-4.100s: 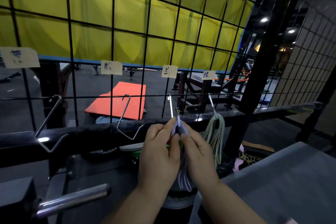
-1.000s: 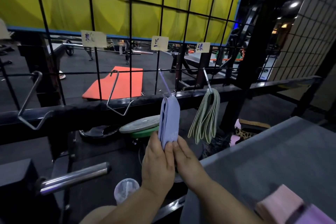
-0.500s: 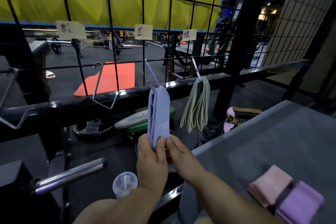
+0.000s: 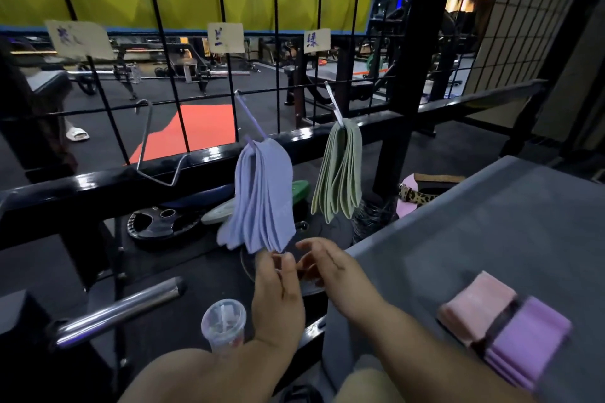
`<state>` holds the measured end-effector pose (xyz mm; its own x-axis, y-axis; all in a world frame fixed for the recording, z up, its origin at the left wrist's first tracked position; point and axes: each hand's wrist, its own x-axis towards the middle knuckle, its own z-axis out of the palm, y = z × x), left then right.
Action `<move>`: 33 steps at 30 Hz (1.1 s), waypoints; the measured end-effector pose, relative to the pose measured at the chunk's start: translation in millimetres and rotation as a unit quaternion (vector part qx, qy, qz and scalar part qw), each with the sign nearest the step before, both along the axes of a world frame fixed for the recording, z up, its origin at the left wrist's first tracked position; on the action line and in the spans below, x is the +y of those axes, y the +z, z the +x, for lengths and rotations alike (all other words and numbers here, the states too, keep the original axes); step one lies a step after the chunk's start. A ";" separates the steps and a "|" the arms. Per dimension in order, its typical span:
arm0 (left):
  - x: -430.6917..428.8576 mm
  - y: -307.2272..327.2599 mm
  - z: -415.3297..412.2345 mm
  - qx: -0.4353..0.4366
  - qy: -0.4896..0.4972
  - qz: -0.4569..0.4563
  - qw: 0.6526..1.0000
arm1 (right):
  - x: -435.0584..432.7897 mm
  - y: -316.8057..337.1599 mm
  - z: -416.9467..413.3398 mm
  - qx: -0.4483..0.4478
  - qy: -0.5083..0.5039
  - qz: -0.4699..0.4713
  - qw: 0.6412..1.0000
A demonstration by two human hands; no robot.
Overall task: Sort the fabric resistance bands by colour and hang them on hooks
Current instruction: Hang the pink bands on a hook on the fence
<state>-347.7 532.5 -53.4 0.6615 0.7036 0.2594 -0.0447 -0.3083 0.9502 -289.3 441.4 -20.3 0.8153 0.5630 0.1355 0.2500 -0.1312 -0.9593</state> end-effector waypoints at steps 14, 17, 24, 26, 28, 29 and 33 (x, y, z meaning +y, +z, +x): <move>-76.7 -2.5 48.7 0.130 -0.199 0.150 0.960 | -132.3 -17.0 35.6 -0.084 -0.193 -0.150 0.966; -95.6 -4.2 60.8 0.169 -0.254 0.191 0.933 | -164.0 -9.4 39.1 -0.081 -0.224 -0.157 0.959; -127.6 -11.8 73.0 0.192 -0.326 0.252 0.891 | -208.1 11.0 44.5 -0.038 -0.256 -0.061 0.964; -132.0 -12.7 73.2 0.188 -0.337 0.256 0.886 | -219.2 11.0 47.1 -0.044 -0.247 -0.101 0.963; -133.9 -13.4 73.1 0.180 -0.342 0.260 0.885 | -229.4 8.1 49.0 -0.060 -0.207 -0.204 0.955; -134.3 -13.2 73.1 0.179 -0.343 0.261 0.884 | -233.8 6.6 49.8 -0.065 -0.180 -0.261 0.946; -135.1 -11.4 73.0 0.182 -0.343 0.256 0.885 | -244.3 3.7 47.8 -0.044 -0.086 -0.379 0.920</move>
